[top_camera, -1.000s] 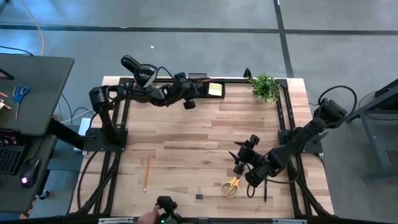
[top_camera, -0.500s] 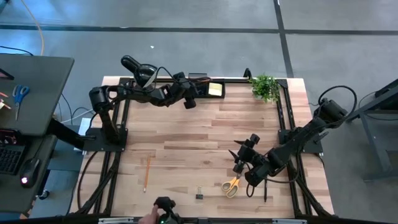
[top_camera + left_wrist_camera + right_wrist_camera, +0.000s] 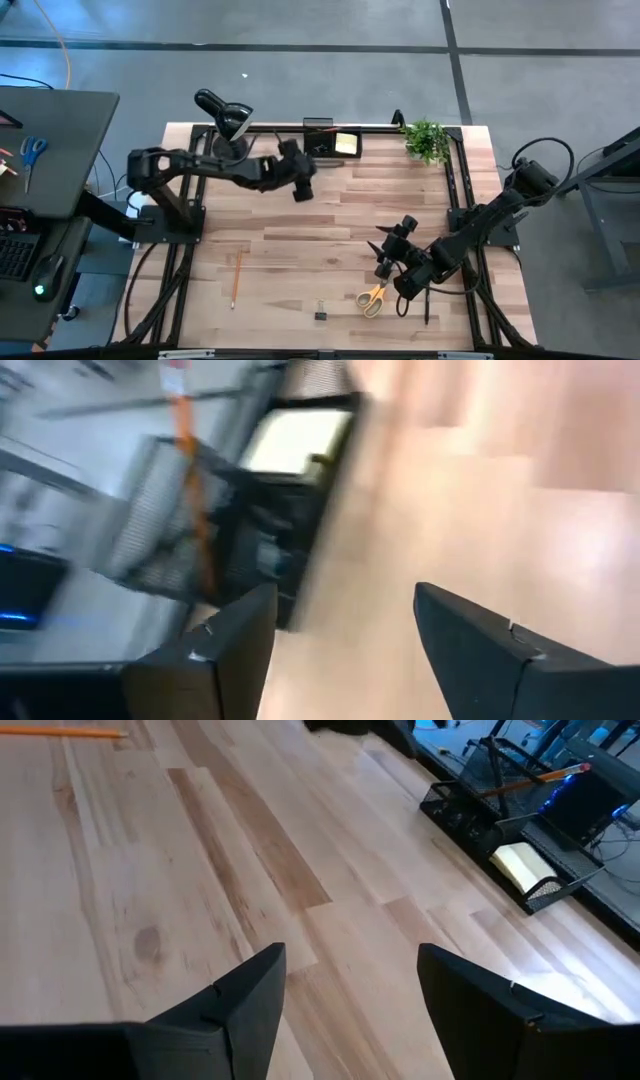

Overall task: Pick and place office supplies into organizer
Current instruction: Put the orange pencil into the black desk organizer

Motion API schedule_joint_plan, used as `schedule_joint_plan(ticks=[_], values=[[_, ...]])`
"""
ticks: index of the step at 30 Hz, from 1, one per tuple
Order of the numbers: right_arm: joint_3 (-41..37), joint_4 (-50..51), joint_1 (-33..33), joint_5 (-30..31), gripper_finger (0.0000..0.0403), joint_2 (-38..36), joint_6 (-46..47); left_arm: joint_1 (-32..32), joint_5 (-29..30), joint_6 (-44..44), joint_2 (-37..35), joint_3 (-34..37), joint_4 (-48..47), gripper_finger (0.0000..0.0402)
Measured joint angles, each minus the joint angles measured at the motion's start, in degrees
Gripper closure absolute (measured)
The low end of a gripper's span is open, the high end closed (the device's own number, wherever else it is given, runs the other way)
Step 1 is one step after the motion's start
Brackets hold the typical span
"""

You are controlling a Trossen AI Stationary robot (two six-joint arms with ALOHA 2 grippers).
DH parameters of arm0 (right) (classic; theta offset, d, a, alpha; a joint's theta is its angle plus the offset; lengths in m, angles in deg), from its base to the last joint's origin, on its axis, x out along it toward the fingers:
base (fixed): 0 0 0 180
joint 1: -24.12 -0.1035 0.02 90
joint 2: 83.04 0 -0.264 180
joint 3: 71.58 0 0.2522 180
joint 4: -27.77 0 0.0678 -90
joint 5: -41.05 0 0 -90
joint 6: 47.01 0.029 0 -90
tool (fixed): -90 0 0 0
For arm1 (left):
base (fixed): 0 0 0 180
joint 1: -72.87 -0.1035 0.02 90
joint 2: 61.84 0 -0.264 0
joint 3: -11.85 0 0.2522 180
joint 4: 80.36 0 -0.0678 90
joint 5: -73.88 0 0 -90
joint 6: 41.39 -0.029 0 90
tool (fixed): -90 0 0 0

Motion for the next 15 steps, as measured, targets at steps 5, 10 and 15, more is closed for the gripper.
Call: schedule_joint_plan(ticks=[5,10,15], values=[[0.00,-0.16,0.00,-0.41,0.0181,0.00,0.02,6.70,-5.57,10.57,-3.39,0.00,-9.02,0.0198],[0.00,-0.78,0.00,-0.46,0.0181,-0.02,0.02,14.78,-5.13,17.01,-4.47,0.00,-14.36,0.0221],[0.00,-1.13,0.00,-0.49,0.0181,-0.01,0.02,21.97,-4.73,22.69,-4.42,0.00,-15.82,0.0242]])
